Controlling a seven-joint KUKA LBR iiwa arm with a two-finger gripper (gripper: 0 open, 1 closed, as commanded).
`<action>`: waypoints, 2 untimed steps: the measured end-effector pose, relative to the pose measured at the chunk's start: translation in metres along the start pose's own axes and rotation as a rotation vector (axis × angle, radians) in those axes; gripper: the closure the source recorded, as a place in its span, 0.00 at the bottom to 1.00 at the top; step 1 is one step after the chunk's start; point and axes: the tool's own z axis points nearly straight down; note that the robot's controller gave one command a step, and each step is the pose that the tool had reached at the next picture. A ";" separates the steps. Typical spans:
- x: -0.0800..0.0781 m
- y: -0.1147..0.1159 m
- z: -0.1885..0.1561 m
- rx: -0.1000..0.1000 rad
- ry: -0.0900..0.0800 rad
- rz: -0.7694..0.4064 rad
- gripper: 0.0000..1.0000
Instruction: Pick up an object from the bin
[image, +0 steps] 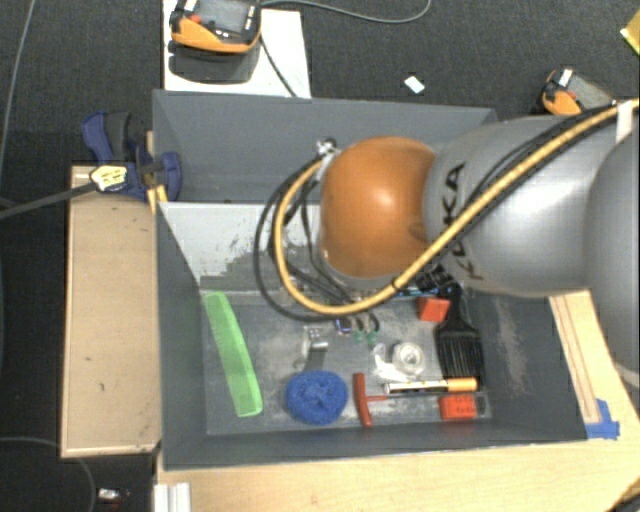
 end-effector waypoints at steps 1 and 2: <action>0.038 -0.028 0.024 -0.002 -0.010 -0.226 0.00; 0.054 -0.031 0.038 0.001 0.004 -0.110 0.00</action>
Offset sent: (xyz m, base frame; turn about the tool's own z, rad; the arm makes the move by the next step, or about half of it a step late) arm -0.0512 -0.0354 -0.0387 -0.1111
